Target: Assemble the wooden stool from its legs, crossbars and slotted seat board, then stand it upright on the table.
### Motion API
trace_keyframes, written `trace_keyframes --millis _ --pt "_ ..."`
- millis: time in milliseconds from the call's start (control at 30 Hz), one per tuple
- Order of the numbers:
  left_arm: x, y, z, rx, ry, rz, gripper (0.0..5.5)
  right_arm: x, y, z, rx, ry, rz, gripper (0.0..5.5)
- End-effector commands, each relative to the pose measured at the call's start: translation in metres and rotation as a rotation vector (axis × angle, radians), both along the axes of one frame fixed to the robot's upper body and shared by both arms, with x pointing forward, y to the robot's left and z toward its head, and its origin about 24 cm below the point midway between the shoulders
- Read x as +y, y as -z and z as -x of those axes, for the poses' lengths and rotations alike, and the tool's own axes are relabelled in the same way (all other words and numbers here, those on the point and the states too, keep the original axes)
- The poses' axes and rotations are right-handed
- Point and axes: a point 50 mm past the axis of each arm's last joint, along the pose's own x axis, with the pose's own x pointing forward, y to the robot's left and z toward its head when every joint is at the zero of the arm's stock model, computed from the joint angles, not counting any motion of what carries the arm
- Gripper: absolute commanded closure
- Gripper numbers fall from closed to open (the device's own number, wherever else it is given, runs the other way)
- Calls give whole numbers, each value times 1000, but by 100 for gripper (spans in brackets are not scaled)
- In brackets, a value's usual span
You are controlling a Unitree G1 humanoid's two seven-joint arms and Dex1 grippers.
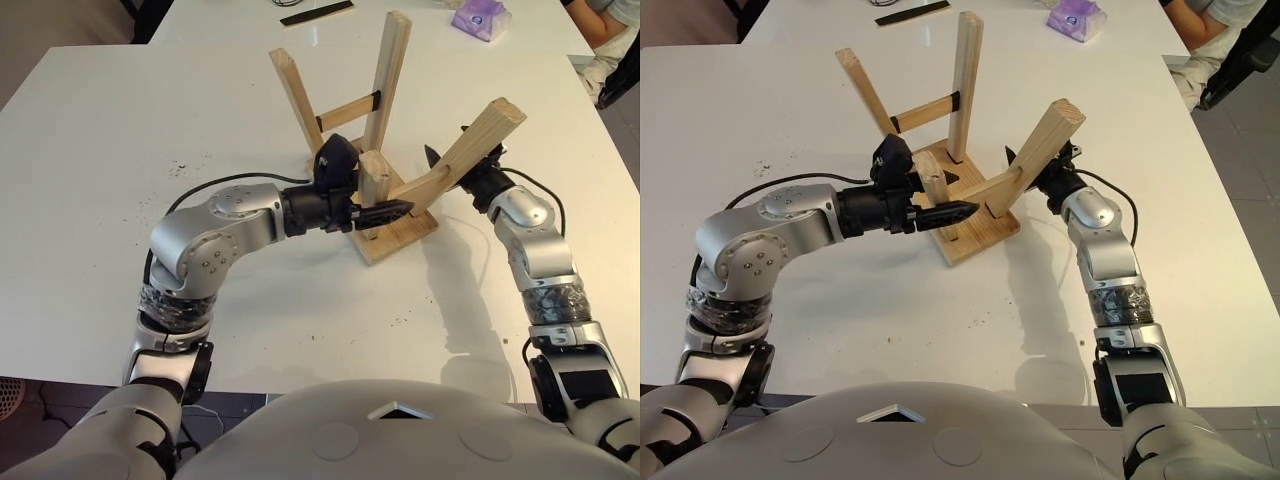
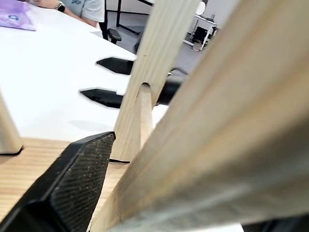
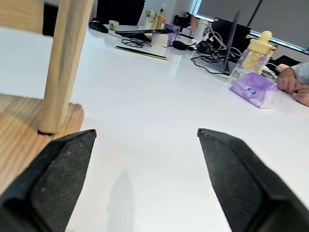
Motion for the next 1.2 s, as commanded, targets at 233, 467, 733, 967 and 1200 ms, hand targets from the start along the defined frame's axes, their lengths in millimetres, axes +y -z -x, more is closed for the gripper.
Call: trace_keyframes --millis 233,467,733,967,1200 --pt "112 25 30 -91 -146 -175 184 -89 1 28 40 156 309 160" --pt "173 50 -29 -188 -505 -348 184 -46 5 114 361 -388 264 160" --pt "163 59 -122 -351 -786 -439 184 -15 11 117 448 -627 294 160" --pt "95 56 -157 -349 -730 -280 184 -22 33 93 455 -555 468 160" --pt "60 83 -130 -311 -335 -150 184 -11 35 72 382 -539 511 160"
